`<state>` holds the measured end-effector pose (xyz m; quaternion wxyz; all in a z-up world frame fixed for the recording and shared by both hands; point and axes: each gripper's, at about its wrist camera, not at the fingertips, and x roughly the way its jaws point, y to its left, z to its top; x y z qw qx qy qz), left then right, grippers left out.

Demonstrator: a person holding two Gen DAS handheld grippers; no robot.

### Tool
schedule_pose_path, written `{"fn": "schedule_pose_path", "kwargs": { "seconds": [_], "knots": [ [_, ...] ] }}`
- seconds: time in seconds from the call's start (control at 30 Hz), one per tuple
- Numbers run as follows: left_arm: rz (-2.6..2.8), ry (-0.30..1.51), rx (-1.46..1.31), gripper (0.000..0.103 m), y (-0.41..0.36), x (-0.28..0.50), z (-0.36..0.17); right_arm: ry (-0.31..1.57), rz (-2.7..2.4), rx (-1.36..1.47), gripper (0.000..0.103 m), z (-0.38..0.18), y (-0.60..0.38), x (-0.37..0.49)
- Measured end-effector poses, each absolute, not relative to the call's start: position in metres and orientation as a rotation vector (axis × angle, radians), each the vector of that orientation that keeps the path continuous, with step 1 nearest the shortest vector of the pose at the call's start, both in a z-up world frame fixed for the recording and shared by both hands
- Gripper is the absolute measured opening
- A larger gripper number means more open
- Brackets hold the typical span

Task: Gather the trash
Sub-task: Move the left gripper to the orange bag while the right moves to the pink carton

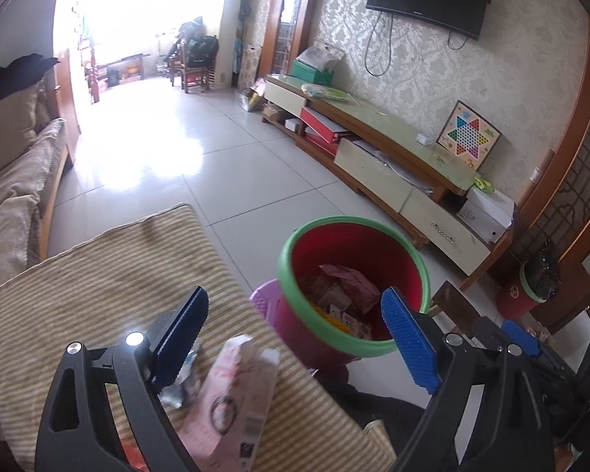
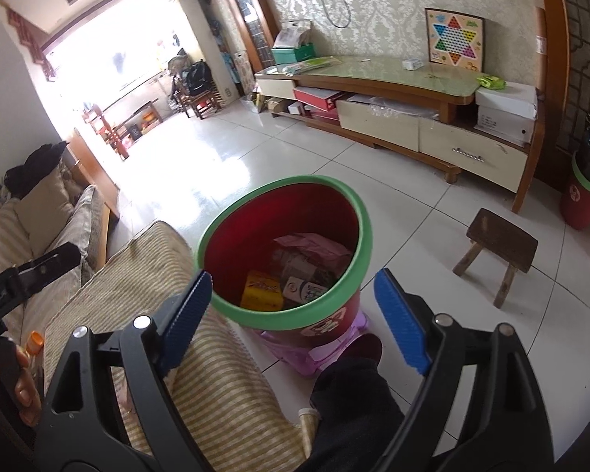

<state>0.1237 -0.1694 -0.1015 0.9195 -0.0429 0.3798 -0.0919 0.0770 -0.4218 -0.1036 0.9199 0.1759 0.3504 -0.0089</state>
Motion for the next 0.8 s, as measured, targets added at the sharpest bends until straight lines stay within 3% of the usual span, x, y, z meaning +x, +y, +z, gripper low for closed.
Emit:
{"fn": "schedule_pose_path", "kwargs": {
  "seconds": [0.33,0.8],
  "knots": [
    [-0.099,0.761,-0.165,0.086,-0.098,0.068,-0.103,0.730,0.084,0.272,0.086,-0.088,-0.358,0.062],
    [0.053,0.800,-0.171,0.086,0.000,-0.007,-0.146,0.806,0.196,0.119,0.087,-0.088,-0.265,0.048]
  ]
}}
